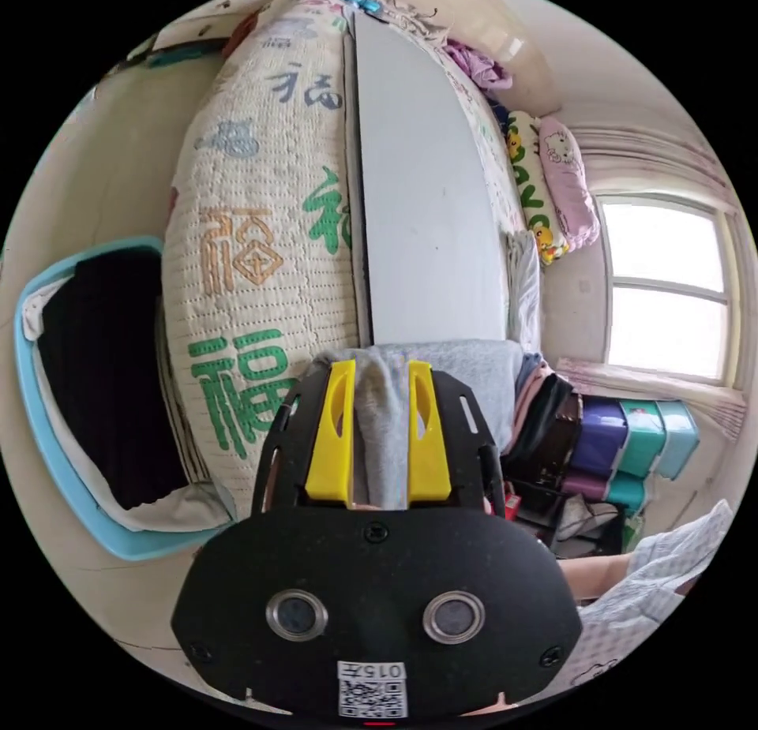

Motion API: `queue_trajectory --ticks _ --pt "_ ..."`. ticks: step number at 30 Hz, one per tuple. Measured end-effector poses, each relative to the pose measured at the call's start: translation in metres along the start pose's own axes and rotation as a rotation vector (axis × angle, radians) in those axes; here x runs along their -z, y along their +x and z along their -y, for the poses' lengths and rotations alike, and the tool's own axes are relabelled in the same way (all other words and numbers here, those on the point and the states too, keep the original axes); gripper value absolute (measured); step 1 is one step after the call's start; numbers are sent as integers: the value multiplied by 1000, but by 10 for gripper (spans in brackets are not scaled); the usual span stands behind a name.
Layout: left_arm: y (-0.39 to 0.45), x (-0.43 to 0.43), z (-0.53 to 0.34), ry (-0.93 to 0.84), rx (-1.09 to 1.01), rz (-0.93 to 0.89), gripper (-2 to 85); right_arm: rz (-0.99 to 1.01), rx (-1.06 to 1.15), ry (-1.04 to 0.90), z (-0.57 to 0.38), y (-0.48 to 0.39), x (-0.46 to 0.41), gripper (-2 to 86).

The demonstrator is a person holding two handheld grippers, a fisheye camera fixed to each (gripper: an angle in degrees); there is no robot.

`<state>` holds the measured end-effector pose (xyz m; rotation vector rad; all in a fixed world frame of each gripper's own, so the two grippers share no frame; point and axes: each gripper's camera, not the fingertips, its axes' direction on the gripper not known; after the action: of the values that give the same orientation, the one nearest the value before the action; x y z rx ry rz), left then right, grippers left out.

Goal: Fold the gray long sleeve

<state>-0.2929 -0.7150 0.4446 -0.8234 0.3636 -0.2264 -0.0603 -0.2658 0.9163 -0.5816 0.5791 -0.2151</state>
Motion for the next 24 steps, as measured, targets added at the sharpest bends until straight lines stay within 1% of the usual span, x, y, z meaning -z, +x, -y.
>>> queue_trajectory --ticks 1,2,6,8,10,12,16,20,24 --pt "-1 -8 2 -47 -1 -9 103 -5 -11 -7 1 1 -3 55" --pt "-1 -12 1 -53 2 20 95 -12 -8 -20 2 1 -7 42" --pt "-4 -21 0 -34 46 35 61 -10 -19 -77 8 3 -15 7" --pt "-5 -21 -3 -25 56 22 11 17 -57 -83 10 10 -15 0" --pt "-3 -20 -6 -9 34 -1 0 48 -87 -75 9 15 -14 -3" --pt "5 -20 -10 -3 0 28 -5 79 -94 -75 7 19 -13 -4" --pt "31 -33 -12 -28 -74 206 -8 103 -52 -109 9 22 -17 -4" --pt "62 -54 -15 -71 -153 378 -4 101 -58 -173 21 35 -48 2" --pt "79 -66 -16 -123 -180 453 10 123 -69 -163 26 45 -50 30"
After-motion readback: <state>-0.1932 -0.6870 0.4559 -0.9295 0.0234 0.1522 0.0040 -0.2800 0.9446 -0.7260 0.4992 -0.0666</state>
